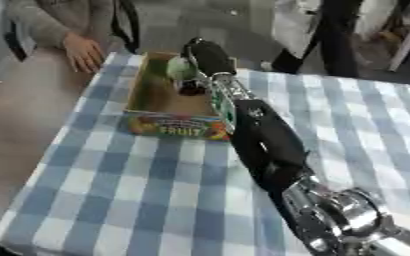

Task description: Pick up objects on the table and place them in the box.

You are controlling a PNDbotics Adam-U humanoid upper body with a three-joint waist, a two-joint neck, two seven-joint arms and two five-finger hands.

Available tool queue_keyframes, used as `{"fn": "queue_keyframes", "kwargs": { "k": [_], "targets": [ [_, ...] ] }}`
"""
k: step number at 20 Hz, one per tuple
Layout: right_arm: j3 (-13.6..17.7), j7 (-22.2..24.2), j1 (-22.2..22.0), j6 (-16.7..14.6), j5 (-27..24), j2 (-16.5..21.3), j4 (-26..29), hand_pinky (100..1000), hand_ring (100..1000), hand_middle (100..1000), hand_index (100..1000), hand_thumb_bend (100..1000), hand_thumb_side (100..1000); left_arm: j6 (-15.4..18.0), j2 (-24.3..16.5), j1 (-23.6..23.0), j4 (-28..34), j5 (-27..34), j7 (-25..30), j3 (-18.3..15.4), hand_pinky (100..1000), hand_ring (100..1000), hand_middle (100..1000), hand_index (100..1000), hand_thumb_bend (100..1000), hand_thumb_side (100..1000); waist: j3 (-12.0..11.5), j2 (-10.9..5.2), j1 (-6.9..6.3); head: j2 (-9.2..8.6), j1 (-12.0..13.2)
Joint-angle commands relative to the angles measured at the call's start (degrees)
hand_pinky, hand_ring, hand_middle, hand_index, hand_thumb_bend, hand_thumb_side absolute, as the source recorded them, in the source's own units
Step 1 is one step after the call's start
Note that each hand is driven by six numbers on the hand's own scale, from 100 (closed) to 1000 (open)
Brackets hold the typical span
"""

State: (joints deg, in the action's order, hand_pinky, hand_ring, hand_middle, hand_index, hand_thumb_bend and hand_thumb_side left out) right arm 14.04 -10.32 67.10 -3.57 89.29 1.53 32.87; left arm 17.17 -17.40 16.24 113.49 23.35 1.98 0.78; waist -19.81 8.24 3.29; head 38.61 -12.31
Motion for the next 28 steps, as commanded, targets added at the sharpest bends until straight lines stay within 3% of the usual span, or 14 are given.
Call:
{"fn": "queue_keyframes", "kwargs": {
  "k": [1,9,12,14,18,20,21,23,28],
  "targets": [
    [-0.3,0.5,1.8,-1.0,3.2,1.9,-0.5,613,674,635,618,285,258,0.1,-1.3,0.9,1.1,-0.3,0.0,-0.4,594,532,575,631,100,211,0.0,-0.89,-0.37,-0.80,0.1],
    [-0.6,6.5,1.5,-3.2,4.6,2.7,-5.2,686,748,706,692,367,320,0.1,-1.4,0.7,1.1,-0.4,-0.2,-0.6,594,532,574,630,100,206,0.6,-1.26,-0.33,-0.88,0.7],
    [-1.2,9.1,1.8,-3.1,3.3,2.9,-6.9,702,765,743,719,347,319,0.1,-1.4,0.6,1.1,-0.4,-0.3,-0.6,593,532,574,630,100,203,0.7,-1.32,-0.42,-0.83,0.7],
    [-1.3,10.9,1.8,-2.9,2.6,2.9,-6.2,706,777,778,746,352,323,0.2,-1.4,0.6,1.1,-0.4,-0.2,-0.6,593,531,573,630,100,201,0.8,-1.35,-0.52,-0.81,0.7],
    [-0.9,14.3,1.6,-2.3,2.7,2.6,-3.5,723,801,841,803,446,334,0.2,-1.4,0.6,1.1,-0.3,-0.2,-0.7,593,531,573,630,100,200,0.9,-1.41,-0.65,-0.80,0.7],
    [-0.5,15.0,1.4,-1.9,3.3,2.4,-2.1,756,827,878,831,430,271,0.2,-1.4,0.5,1.1,-0.4,-0.2,-0.7,593,531,573,630,100,200,1.0,-1.42,-0.66,-0.81,0.7],
    [-0.4,15.2,1.4,-1.7,3.7,2.3,-1.6,800,861,908,850,457,405,0.2,-1.4,0.5,1.1,-0.4,-0.2,-0.7,593,531,573,630,100,201,1.0,-1.44,-0.66,-0.80,0.8],
    [-0.3,15.4,1.4,-1.6,4.5,2.2,-0.8,872,922,954,889,553,531,0.2,-1.4,0.5,1.1,-0.4,-0.3,-0.7,593,531,573,630,100,199,1.0,-1.48,-0.66,-0.76,0.8],
    [0.8,17.0,1.3,-2.3,3.1,2.0,1.6,913,948,975,939,658,513,0.2,-1.4,0.4,1.1,-0.4,-0.3,-0.8,593,531,573,630,100,198,1.2,-1.56,-0.77,-0.73,1.0]
  ]
}}
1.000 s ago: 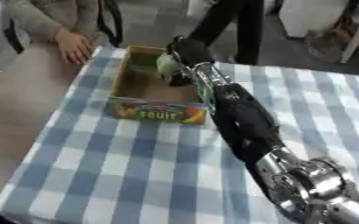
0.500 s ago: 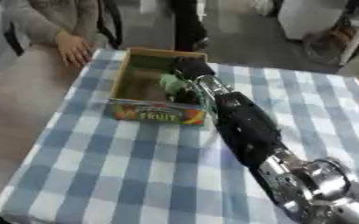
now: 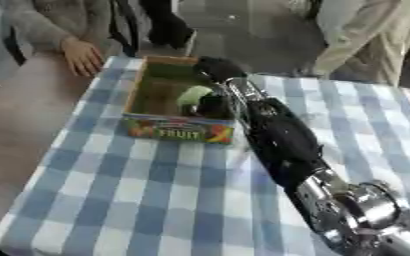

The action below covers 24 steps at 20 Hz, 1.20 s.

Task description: Pick up objects on the table and place them in the box.

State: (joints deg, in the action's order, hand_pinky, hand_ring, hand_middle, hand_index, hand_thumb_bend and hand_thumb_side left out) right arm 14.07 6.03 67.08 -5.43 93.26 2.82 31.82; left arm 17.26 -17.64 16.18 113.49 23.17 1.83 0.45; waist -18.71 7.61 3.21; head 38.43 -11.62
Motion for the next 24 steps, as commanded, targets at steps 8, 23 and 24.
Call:
{"fn": "queue_keyframes", "kwargs": {
  "k": [8,23,24],
  "targets": [
    [6.7,-3.8,1.1,-3.5,-7.8,0.5,12.6,848,891,920,921,707,383,0.1,-0.9,0.1,1.1,-0.5,-0.4,-0.7,594,531,572,630,100,201,0.9,-0.84,-1.07,-0.40,1.0],
    [10.4,-15.1,-7.7,2.8,-21.2,3.1,27.3,606,672,683,782,506,186,0.3,-1.0,-0.8,1.1,-1.2,-1.2,-1.4,593,530,571,630,100,221,3.6,-0.73,-1.54,-0.69,3.3],
    [10.6,-15.4,-8.4,2.7,-22.1,3.5,27.5,587,643,656,766,494,172,0.2,-1.0,-0.9,1.1,-1.4,-1.3,-1.5,593,530,571,630,100,224,3.8,-0.69,-1.53,-0.75,3.4]
  ]
}}
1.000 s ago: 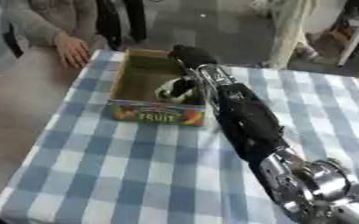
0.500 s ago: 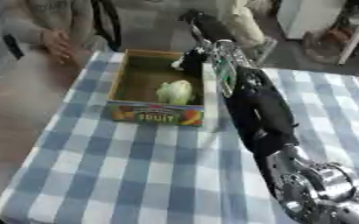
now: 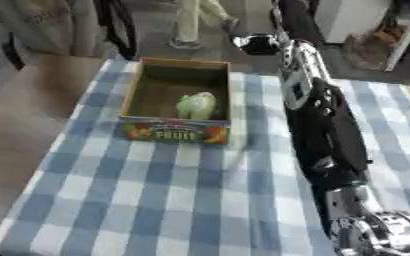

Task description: Pick up objects on the table and place them in the box.

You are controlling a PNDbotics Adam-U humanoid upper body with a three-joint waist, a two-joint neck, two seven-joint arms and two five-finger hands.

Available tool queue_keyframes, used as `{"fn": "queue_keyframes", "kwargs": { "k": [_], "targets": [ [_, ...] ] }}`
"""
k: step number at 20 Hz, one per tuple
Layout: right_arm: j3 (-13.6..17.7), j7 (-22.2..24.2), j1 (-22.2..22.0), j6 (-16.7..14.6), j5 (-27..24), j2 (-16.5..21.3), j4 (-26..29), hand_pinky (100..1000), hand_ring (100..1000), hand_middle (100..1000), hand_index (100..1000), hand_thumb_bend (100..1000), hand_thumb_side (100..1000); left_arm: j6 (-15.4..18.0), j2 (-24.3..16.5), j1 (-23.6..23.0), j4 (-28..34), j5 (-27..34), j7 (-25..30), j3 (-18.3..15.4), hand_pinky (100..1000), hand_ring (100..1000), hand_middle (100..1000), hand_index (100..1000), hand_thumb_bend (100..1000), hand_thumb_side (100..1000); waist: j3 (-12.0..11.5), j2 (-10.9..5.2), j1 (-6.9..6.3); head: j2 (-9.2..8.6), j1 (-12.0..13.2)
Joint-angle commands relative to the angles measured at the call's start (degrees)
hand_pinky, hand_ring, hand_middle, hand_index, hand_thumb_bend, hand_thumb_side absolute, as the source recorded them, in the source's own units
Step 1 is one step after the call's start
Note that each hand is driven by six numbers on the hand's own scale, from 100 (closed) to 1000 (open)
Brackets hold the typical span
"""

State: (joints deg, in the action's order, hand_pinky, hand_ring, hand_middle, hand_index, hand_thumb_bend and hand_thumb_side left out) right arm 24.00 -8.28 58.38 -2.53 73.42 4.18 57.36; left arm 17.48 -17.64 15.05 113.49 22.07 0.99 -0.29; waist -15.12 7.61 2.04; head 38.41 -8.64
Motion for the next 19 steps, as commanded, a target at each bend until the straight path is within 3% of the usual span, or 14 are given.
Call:
{"fn": "queue_keyframes", "kwargs": {
  "k": [1,12,13,14,19],
  "targets": [
    [0.8,-1.5,-0.4,-0.4,-3.1,2.7,2.3,574,624,635,752,487,164,0.0,-1.0,0.1,1.1,-0.4,-0.5,-0.8,593,530,571,630,100,225,0.4,-0.66,-0.36,-0.72,0.6],
    [0.5,-2.4,-7.2,-1.6,-13.3,7.5,4.2,535,557,555,698,463,153,0.0,-1.2,-0.5,1.1,-1.2,-1.2,-1.2,593,530,570,628,100,239,2.2,-0.72,0.04,-0.91,1.6],
    [0.3,-2.4,-7.6,-1.4,-14.2,7.8,4.5,535,555,552,697,427,177,0.0,-1.2,-0.6,1.1,-1.2,-1.3,-1.2,593,530,570,627,100,242,2.3,-0.76,0.13,-0.96,1.7],
    [0.0,-2.4,-8.0,-1.4,-15.2,8.1,5.0,534,552,549,697,462,153,-0.1,-1.2,-0.6,1.1,-1.3,-1.4,-1.2,593,530,569,627,100,251,2.3,-0.78,0.23,-1.08,1.7],
    [-1.7,-2.5,-9.8,-1.5,-20.0,9.5,7.6,533,548,543,697,460,148,-0.2,-1.2,-0.6,1.1,-1.5,-1.6,-1.2,593,530,569,626,100,257,2.5,-0.70,0.49,-1.00,1.9]
  ]
}}
